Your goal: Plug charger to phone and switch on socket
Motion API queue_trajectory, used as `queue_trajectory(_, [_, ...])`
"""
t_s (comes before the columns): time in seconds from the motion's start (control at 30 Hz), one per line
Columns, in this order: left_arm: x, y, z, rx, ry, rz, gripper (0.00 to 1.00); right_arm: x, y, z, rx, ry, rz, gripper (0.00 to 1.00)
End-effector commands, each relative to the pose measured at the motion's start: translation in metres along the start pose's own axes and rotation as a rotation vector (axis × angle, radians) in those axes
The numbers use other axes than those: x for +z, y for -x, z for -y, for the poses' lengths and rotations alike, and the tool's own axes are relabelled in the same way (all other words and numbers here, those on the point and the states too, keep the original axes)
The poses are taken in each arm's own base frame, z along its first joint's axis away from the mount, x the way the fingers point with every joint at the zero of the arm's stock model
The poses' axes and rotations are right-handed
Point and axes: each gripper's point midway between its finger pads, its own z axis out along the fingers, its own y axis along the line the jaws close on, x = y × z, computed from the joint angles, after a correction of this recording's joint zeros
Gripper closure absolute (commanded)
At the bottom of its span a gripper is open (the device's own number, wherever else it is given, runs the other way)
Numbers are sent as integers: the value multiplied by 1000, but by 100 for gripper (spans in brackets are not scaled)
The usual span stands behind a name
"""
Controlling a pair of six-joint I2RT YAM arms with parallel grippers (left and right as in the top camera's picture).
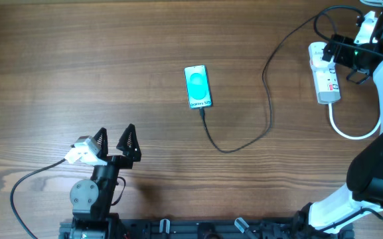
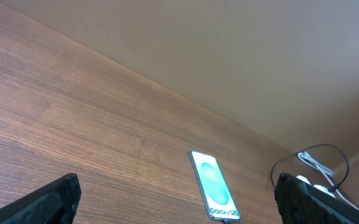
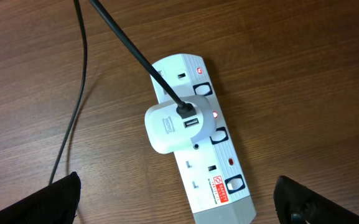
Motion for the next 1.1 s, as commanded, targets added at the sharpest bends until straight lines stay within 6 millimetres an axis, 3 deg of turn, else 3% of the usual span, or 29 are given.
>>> queue_trajectory(0.0, [0, 1, -4, 22, 20, 10, 0, -49, 21, -29, -49, 24, 121, 0])
queue_trajectory(0.03, [0, 1, -4, 22, 20, 10, 0, -74, 29, -44, -76, 42, 178, 0])
queue_trajectory(0.07, [0, 1, -4, 22, 20, 10, 0, -118, 37, -70, -122, 79, 275, 0])
queue_trajectory(0.13, [0, 1, -4, 22, 20, 10, 0, -172, 40, -100, -176, 131, 390, 0])
queue_trajectory(0.17, [0, 1, -4, 22, 20, 10, 0, -208, 38, -117, -209, 169, 464, 0])
queue_trajectory(0.27, [0, 1, -4, 22, 20, 10, 0, -288, 23, -146, -272, 259, 624, 0])
queue_trajectory(0.33, [0, 1, -4, 22, 20, 10, 0, -322, 15, -148, -283, 267, 699, 0])
queue_trajectory(0.43, [0, 1, -4, 22, 20, 10, 0, -351, 6, -137, -266, 238, 764, 0])
queue_trajectory(0.5, [0, 1, -4, 22, 20, 10, 0, -336, -33, -124, -272, 210, 611, 0])
queue_trajectory(0.57, [0, 1, -4, 22, 20, 10, 0, -296, -81, -111, -282, 177, 407, 0])
queue_trajectory(0.63, [0, 1, -4, 22, 20, 10, 0, -259, -105, -106, -290, 167, 343, 0])
queue_trajectory(0.7, [0, 1, -4, 22, 20, 10, 0, -213, -129, -116, -383, 232, 334, 0])
queue_trajectory(0.77, [0, 1, -4, 22, 20, 10, 0, -188, -141, -141, -528, 369, 406, 0])
queue_trajectory(0.87, [0, 1, -4, 22, 20, 10, 0, -168, -129, -164, -601, 472, 663, 0])
queue_trajectory(0.93, [0, 1, -4, 22, 20, 10, 0, -154, -136, -164, -603, 481, 719, 0])
queue_trajectory(1.0, [0, 1, -4, 22, 20, 10, 0, -125, -165, -153, -591, 459, 659, 0])
queue_trajectory(1.07, [0, 1, -4, 22, 20, 10, 0, -113, -177, -146, -581, 436, 653, 0])
